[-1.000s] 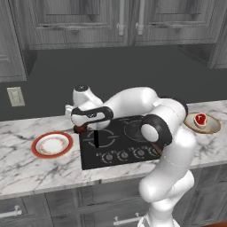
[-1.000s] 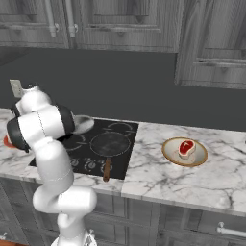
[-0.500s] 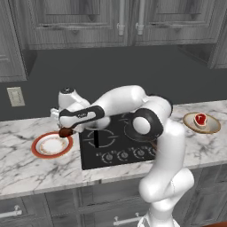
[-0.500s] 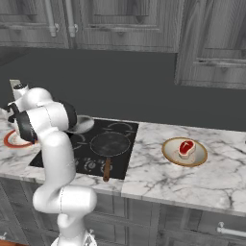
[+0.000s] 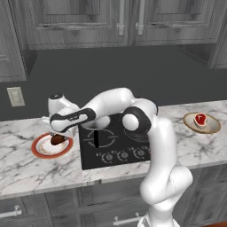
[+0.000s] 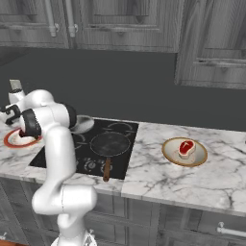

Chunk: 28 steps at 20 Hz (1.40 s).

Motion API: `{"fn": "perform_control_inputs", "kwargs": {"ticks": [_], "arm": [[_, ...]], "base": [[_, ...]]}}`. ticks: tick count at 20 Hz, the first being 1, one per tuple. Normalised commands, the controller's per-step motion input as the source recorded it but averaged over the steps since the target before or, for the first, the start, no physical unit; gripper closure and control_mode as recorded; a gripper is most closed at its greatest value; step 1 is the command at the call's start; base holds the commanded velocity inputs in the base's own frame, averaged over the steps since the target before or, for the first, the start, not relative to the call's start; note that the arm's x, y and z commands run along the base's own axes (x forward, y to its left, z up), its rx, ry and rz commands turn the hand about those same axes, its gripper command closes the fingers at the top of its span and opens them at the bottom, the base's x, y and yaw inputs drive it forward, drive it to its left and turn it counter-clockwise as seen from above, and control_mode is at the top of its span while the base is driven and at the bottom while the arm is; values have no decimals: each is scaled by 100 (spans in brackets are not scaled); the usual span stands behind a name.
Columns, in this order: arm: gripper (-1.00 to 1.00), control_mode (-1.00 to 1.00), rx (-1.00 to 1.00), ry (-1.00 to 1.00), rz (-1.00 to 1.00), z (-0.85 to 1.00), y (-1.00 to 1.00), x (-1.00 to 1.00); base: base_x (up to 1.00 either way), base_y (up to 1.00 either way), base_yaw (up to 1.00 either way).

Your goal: Place one of the steaks on the plate and the other in the bowl. Then place the bowl in the fridge.

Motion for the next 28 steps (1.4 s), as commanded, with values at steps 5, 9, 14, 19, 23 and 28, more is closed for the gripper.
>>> {"fn": "perform_control_inputs", "kwargs": {"ticks": [5,9,14,19,23,28], "arm": [[100,-100,-1,1,3,-37,5,0],[100,-100,0,0,2,-9,12,0],[-100,-100,0,0,0,-5,18,-2],[-100,-100,0,0,0,0,3,-6],[-100,-100,0,-3,0,1,0,-28],[-100,-100,0,-1,-5,5,-24,-43]], "base": [[0,0,0],[0,0,0],[0,0,0],[0,0,0],[0,0,0],[0,0,0]]}}
